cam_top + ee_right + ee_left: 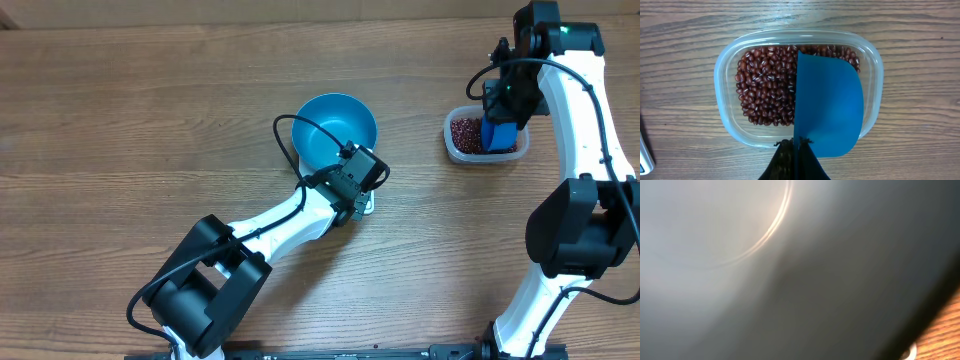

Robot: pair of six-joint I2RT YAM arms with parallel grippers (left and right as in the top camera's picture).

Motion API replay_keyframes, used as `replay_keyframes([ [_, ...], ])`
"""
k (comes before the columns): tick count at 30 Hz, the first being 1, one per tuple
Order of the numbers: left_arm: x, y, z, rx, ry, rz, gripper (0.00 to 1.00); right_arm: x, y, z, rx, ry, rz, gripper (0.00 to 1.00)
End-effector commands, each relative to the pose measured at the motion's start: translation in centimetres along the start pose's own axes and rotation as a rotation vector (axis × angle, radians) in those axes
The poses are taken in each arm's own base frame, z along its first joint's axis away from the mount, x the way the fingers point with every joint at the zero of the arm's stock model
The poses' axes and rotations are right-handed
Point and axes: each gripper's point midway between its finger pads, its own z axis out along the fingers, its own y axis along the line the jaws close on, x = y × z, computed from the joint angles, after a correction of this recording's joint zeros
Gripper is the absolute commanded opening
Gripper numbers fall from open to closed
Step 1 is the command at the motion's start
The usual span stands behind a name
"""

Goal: Scoop item into bowl and weigh 150g on scale

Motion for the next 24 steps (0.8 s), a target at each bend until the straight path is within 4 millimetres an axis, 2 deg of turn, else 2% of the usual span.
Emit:
replay_keyframes([
  [1,1.2,-0.7,0.7,0.017,0.036,0.039,0.04,0.1,-0.1,0.5,-0.002,0.011,0.013,0.03],
  [6,1.2,-0.7,0.7,0.015,0.037,0.032,0.04,0.0,-0.1,0.5,-0.002,0.010,0.013,0.04],
  [10,1.3,-1.9,0.6,0.050,0.032,0.108,0.04,0.0,-0.1,0.5,-0.002,0.010,0.013,0.04],
  [24,1.5,-0.7,0.6,-0.015,0.034,0.027,0.04,0.1,-0.1,0.5,-0.002,0.011,0.013,0.03],
])
